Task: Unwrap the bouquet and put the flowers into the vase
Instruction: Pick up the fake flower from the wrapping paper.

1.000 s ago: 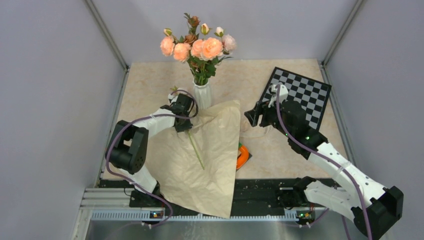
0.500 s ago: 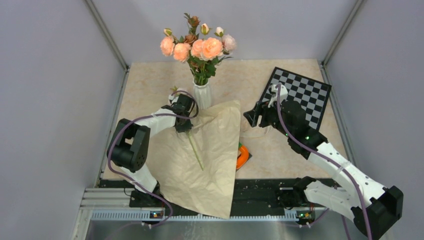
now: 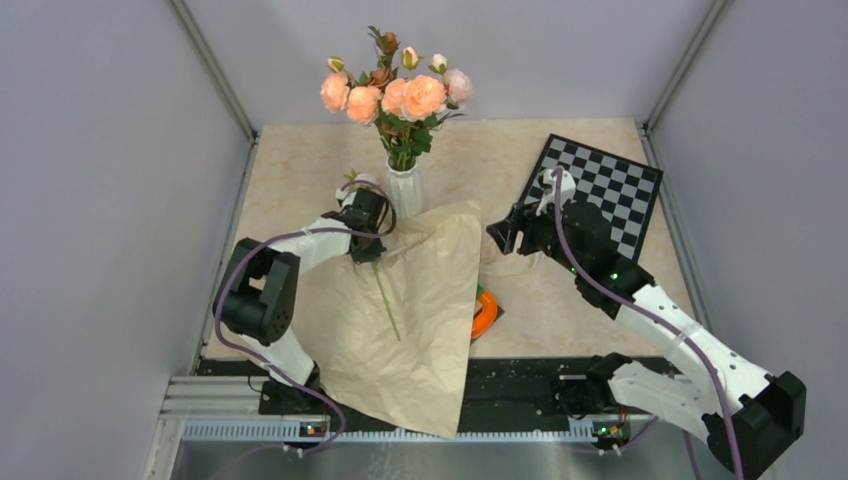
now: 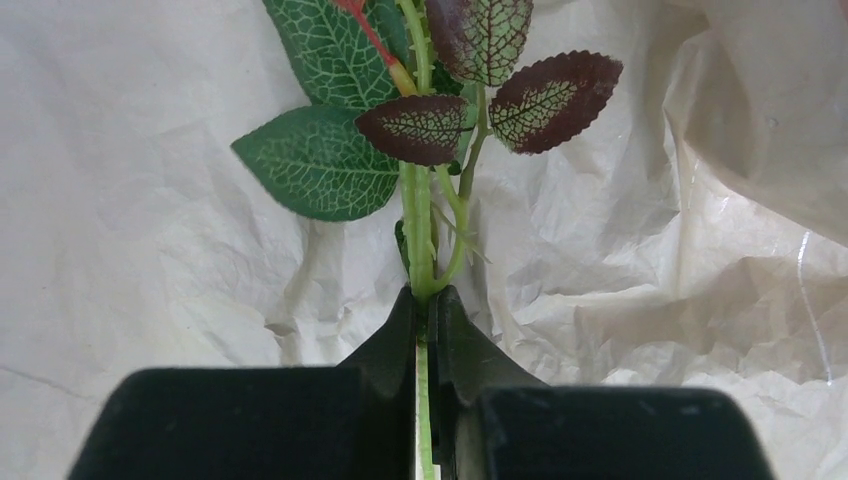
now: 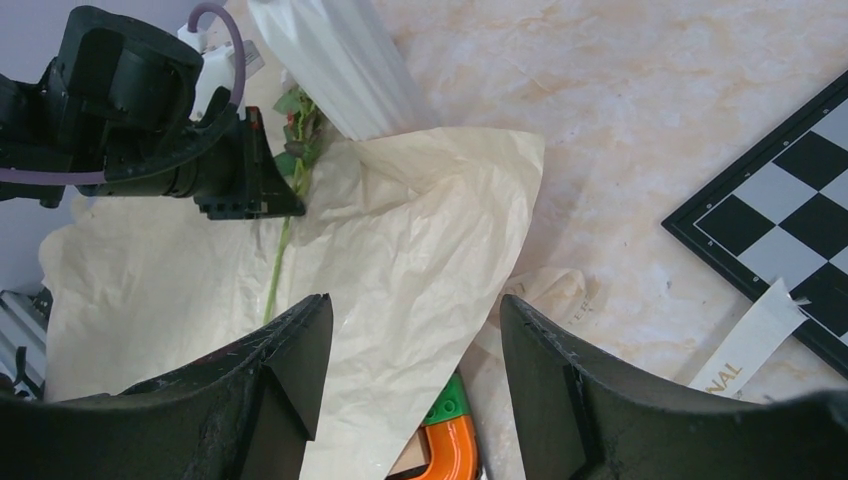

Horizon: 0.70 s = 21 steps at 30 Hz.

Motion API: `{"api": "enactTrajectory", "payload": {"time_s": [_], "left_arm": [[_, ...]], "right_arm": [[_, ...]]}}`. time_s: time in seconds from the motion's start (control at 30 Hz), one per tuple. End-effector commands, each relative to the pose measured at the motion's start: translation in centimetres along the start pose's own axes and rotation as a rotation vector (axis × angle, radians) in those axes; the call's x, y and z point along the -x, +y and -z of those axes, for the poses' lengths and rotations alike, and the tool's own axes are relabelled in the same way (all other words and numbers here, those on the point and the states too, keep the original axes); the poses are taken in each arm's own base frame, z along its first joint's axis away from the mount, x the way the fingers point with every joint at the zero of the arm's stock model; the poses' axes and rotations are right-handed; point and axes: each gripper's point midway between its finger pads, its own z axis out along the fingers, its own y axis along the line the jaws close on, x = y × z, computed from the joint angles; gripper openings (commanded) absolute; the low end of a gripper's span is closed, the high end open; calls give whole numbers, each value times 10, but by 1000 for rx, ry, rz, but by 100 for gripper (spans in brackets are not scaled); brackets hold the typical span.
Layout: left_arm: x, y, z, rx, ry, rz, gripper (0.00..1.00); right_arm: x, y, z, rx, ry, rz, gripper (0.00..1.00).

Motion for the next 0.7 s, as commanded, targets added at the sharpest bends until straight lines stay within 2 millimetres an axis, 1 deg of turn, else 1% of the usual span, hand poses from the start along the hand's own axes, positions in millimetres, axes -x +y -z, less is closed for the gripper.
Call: {"api": "enactTrajectory", "payload": {"time_s": [0.0, 0.13, 0.23, 0.3, 0.5, 0.57, 0.67], "left_arm": [[20, -2, 19, -33, -100, 38, 0], [34, 3, 40, -50, -184, 51, 0], [48, 2, 66, -108, -273, 63, 0], [54, -5, 83, -183, -324, 52, 0], [54, -23, 131, -419, -444, -8, 0], [52, -26, 149, -498, -503, -31, 0], [43, -26, 168, -597, -570, -70, 0]], "right_arm": [[12, 2, 3, 9, -43, -25, 63], [14, 4, 5, 16, -51, -32, 63], [16, 9, 6, 43, -53, -33, 64], [17, 17, 5, 87, -48, -19, 64], [20, 49, 1, 255, -35, -53, 68], [26, 63, -2, 327, -39, -80, 69], [32, 85, -8, 436, -22, -120, 69]]}}
